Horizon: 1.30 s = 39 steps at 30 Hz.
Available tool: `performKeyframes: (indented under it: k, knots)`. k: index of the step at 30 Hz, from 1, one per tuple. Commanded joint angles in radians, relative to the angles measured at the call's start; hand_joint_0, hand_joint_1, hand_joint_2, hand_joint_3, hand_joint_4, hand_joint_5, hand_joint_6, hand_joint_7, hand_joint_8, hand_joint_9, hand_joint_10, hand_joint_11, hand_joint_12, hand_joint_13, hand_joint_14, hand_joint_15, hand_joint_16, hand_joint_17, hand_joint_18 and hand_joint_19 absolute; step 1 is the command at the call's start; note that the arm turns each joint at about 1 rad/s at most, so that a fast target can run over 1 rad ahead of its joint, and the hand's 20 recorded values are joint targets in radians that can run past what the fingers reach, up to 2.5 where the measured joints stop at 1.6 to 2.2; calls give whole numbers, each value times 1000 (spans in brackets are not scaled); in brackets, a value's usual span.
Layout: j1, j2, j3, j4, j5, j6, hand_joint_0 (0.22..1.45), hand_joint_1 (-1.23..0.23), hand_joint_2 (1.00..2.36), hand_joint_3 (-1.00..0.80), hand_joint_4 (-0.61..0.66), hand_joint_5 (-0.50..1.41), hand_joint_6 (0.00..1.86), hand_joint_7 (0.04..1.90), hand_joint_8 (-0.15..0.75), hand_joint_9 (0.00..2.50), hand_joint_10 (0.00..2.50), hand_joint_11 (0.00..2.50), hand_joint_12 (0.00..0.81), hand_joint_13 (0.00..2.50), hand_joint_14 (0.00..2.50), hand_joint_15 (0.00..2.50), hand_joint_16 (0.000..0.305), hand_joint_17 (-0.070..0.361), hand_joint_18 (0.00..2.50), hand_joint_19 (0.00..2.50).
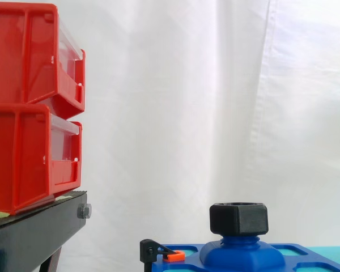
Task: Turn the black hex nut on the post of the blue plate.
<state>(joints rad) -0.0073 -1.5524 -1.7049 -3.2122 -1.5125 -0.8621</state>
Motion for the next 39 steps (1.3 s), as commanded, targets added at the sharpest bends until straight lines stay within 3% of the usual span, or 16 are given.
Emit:
performKeyframes:
  k: [1,13,36,39]
  knots:
    - [0,0,-1,0,0,0,467,-423,1000,-500,92,-239,501,674,210,318,0,0,345,257,0,38,60,136,0,9]
    - [0,0,-1,0,0,0,447,-468,1000,-500,97,-256,501,678,223,216,0,0,373,175,0,29,62,138,0,27]
    - [1,0,-1,0,-2,0,456,-472,1000,-500,109,-253,501,676,237,256,0,0,382,215,0,22,58,131,0,54]
    - [1,0,-1,0,12,15,458,-471,1000,-500,110,-252,501,674,237,257,0,0,381,219,0,23,58,131,0,61]
